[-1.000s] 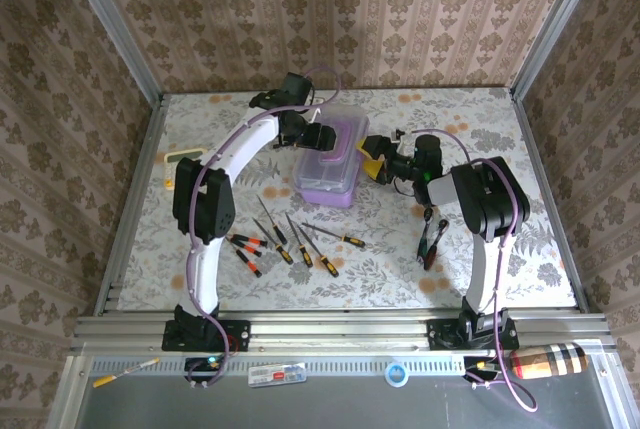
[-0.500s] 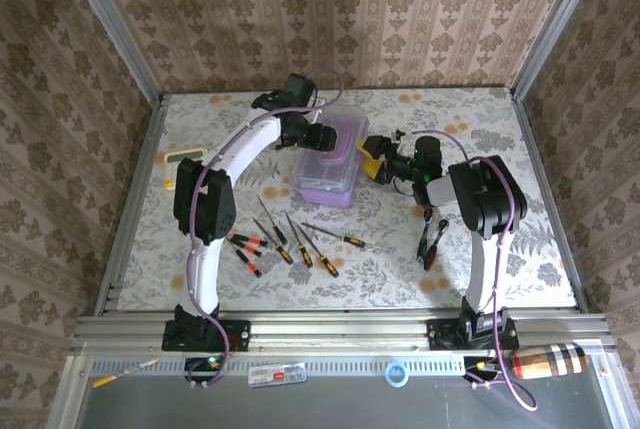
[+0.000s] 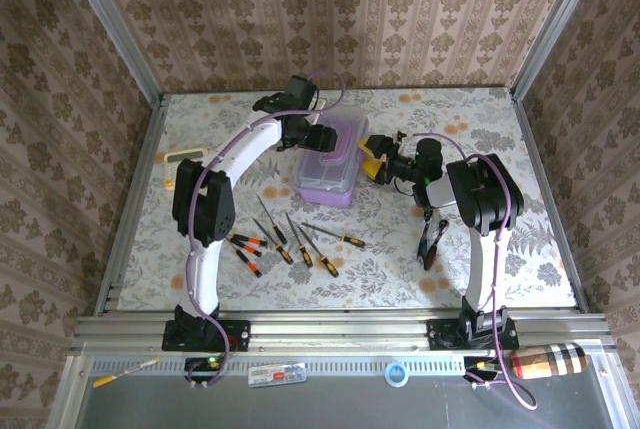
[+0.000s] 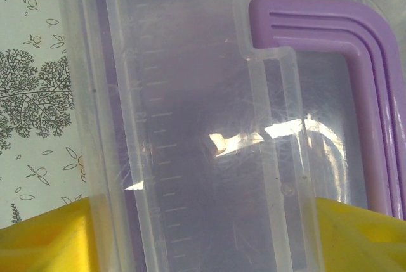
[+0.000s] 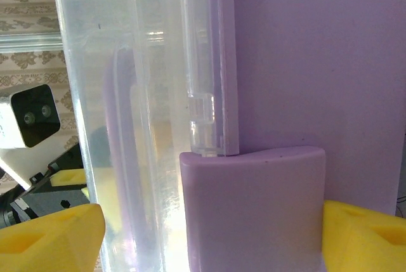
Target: Pack the tool kit
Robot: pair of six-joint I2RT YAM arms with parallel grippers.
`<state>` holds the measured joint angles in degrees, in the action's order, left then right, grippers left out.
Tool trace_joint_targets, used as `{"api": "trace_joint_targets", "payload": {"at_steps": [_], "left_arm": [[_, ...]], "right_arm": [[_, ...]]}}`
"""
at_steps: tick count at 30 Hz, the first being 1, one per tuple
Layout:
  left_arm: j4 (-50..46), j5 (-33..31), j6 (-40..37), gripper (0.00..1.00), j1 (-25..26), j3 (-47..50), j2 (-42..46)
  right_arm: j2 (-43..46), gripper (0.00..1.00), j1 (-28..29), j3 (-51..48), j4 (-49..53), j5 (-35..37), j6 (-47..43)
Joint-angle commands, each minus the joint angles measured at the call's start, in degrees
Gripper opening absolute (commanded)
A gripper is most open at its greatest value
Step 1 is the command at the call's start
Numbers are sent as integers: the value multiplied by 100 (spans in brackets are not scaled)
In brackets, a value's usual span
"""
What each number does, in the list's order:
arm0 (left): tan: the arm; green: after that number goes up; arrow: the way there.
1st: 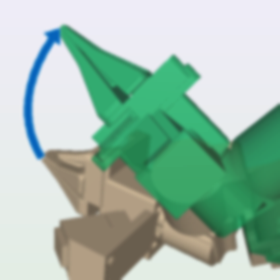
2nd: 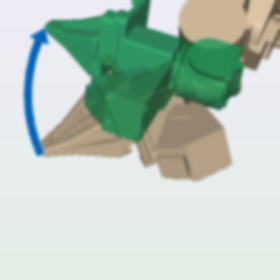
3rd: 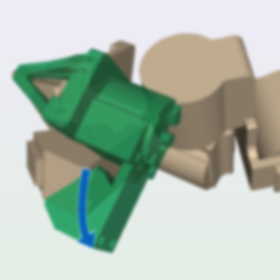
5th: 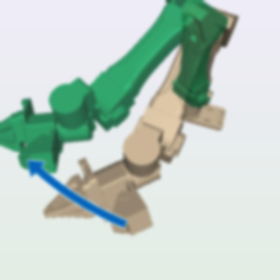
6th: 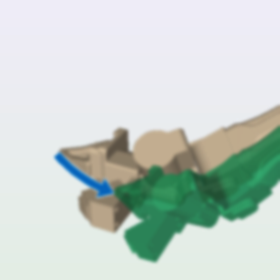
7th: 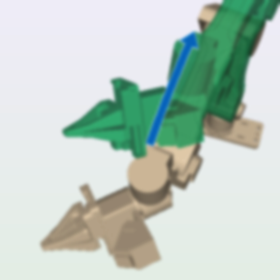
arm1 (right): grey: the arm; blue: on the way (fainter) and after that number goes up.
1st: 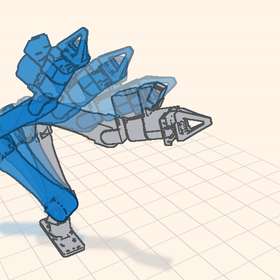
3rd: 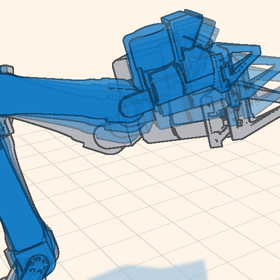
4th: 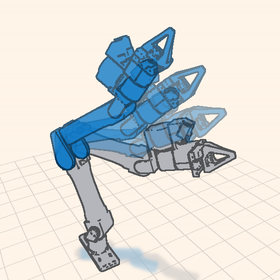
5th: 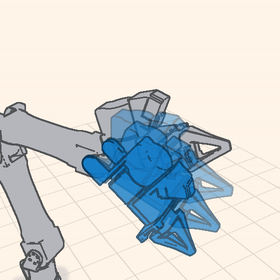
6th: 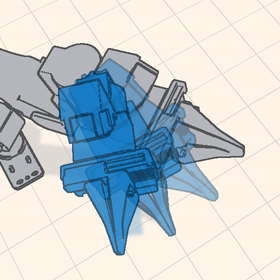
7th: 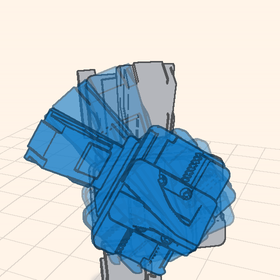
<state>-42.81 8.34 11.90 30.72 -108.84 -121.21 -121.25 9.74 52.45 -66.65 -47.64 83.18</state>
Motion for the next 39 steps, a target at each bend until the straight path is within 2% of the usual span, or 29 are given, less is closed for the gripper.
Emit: {"api": "trace_joint_targets", "payload": {"at_steps": [1,24,31,35,39], "left_arm": [[-756,-645,-188,70,-40,451,-518],[-555,-1098,-162,68,40,776,-597],[-523,-1015,-135,68,20,813,-615],[-458,-781,-144,68,-35,867,-623],[-413,-547,-183,67,-73,890,-640]], "right_arm": [[138,86,-19,117,-792,-264,111],[328,86,-347,-10,-896,-189,227],[174,86,-402,-6,-489,-238,37],[-26,90,-394,24,-521,-237,-1],[-131,92,-331,187,-91,-319,-240]]}}
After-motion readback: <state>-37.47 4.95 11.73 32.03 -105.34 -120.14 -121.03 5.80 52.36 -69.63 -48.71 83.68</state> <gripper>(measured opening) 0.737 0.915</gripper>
